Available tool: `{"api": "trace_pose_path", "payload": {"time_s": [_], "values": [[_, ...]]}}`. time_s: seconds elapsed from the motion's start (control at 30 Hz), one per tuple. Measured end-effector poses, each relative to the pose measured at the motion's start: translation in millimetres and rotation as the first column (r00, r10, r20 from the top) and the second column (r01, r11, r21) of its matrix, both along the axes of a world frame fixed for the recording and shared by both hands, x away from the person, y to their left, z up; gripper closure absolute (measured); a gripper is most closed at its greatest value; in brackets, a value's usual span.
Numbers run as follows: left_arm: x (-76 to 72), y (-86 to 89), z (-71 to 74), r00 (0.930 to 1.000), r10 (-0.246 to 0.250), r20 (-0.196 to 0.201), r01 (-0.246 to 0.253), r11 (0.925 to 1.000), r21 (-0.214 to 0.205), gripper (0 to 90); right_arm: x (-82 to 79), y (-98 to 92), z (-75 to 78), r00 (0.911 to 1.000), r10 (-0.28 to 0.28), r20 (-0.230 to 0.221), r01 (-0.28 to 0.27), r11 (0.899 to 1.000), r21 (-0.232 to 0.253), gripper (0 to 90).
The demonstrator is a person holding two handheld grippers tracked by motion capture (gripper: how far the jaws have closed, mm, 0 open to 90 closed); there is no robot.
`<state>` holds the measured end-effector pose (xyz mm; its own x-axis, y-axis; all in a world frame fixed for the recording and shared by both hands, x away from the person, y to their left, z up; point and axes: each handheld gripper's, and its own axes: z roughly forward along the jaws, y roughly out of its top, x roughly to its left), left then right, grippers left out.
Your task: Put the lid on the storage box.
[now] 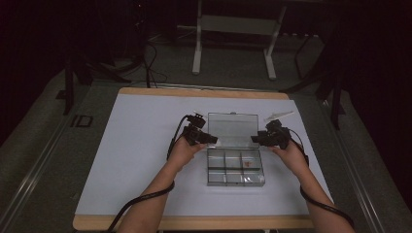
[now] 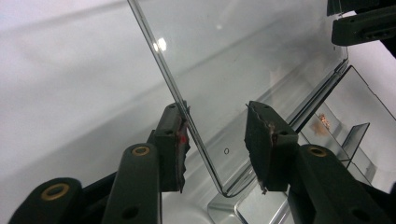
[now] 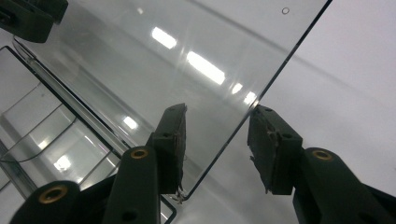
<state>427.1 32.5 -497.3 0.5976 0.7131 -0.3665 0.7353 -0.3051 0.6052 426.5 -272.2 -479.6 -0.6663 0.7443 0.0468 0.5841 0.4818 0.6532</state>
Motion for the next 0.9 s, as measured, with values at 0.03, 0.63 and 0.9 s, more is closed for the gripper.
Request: {"api": "trace_pose_path", "payload": {"time_s": [0.03,0.63,0.9], "values": [[-0.3,0.3,0.6,1.0000,-0.005,0.004,0.005,1.0000,0.005,60.4,-0.4,0.1,0.3,1.0000,0.001,0.002,-0.001,1.000,0.000,57.3],[-6.7,3.7,18.7,0.9954,-0.032,0.091,0.032,0.9995,0.000,62.3,-12.6,-4.5,19.0,0.9977,0.012,0.067,-0.012,1.000,0.006,65.3],[-10.9,4.6,29.3,0.9922,-0.040,0.118,0.040,0.9992,0.002,65.8,-18.5,-4.7,28.7,0.9933,0.033,0.111,-0.032,0.999,-0.012,68.5]]}}
